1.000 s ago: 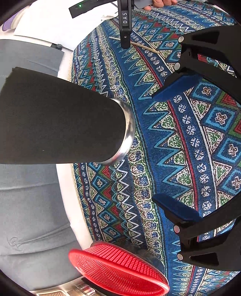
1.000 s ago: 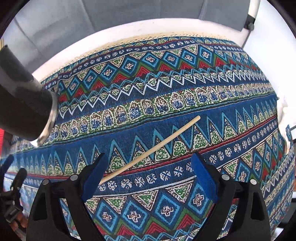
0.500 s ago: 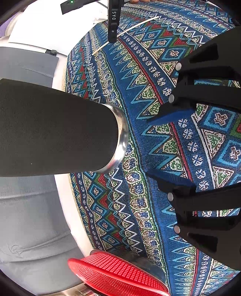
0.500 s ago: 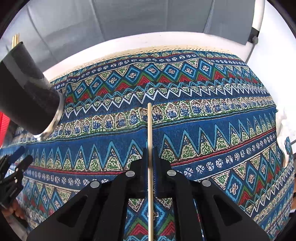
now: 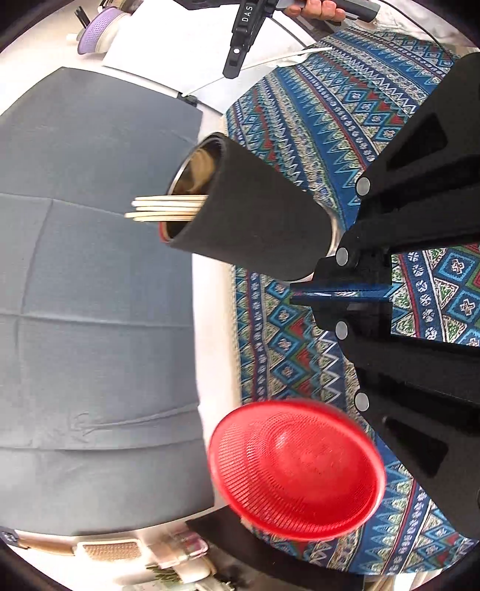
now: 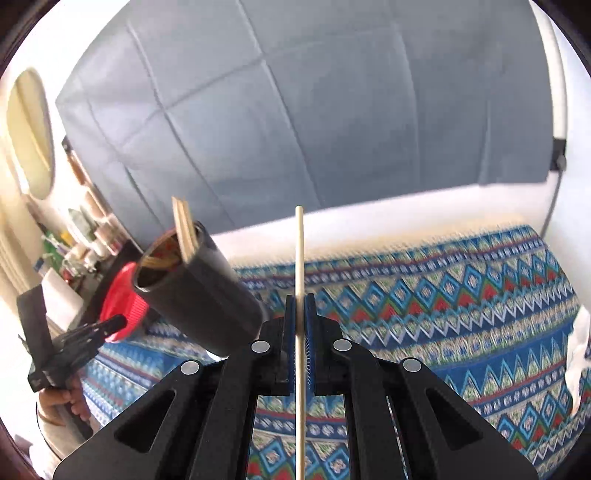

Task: Organize utensils

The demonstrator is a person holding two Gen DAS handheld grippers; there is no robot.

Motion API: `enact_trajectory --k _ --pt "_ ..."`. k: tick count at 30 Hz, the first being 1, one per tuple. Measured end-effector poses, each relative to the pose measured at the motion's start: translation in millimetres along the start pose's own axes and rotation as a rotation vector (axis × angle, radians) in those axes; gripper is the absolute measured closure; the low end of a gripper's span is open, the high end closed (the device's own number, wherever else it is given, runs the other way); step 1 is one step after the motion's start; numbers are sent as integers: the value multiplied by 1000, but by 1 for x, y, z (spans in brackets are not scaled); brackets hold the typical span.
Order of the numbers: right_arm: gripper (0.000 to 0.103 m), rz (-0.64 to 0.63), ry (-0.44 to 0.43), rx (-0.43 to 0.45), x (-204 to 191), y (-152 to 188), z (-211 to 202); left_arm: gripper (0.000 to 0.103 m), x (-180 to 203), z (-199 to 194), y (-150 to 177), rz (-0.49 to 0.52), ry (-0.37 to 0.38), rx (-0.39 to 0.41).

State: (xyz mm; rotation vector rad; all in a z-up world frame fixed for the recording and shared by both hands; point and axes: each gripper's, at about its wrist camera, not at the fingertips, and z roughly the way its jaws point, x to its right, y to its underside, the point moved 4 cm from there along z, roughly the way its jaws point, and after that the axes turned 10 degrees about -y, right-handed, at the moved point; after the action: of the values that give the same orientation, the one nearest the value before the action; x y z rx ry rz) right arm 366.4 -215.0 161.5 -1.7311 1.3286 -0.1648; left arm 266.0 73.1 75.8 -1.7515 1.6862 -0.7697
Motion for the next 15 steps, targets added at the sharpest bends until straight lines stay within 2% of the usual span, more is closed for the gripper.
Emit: enact_trajectory --k 4,6,10,15 --pt "99 -95 -107 113 -42 -43 1 101 -2 -19 -36 4 -39 57" --pt "99 -136 -132 164 -59 -59 5 101 0 -27 -52 13 -50 86" --pt "99 -193 -213 232 -87 -87 26 101 15 -31 -77 18 -22 131" --pt "99 -217 -306 294 -102 -102 63 101 32 -17 -97 38 2 138"
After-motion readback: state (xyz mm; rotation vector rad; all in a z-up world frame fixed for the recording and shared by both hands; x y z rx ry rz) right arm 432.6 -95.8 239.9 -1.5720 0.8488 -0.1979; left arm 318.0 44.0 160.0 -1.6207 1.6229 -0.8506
